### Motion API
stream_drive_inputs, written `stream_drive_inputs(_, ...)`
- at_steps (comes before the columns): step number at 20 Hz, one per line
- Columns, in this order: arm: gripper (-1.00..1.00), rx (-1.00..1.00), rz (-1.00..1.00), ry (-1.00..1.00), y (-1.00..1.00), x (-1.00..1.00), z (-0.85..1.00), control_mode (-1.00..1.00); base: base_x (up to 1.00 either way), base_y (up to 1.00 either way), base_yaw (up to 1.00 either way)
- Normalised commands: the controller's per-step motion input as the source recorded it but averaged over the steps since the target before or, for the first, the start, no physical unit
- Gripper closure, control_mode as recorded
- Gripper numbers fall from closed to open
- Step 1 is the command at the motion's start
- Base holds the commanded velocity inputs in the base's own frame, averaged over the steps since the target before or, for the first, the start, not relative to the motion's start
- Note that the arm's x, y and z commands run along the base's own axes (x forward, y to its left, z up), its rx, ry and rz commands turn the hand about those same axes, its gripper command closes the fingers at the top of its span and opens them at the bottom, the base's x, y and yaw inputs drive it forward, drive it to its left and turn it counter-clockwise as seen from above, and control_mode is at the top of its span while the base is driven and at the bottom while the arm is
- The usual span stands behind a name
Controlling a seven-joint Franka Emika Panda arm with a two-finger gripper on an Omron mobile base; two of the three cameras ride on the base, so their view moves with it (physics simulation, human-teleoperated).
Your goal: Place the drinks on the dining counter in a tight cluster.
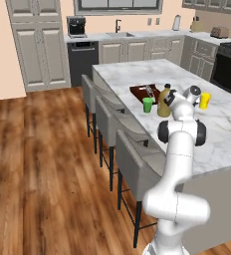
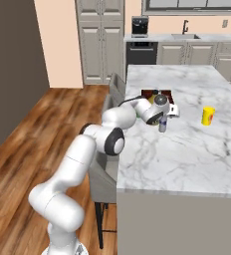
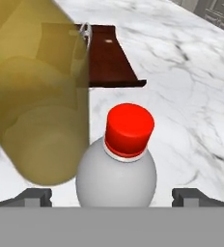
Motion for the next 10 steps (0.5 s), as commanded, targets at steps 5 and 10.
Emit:
stream_drive_inputs(5, -1.0, 0.0, -0.02, 0.05, 0.0, -0.16, 0.0, -1.0, 0.0, 0.0, 0.0)
stream_drive_inputs(10, -1.0, 0.0, -0.01, 0.01, 0.01, -0.21, 0.06, -1.0, 0.0, 0.0, 0.0)
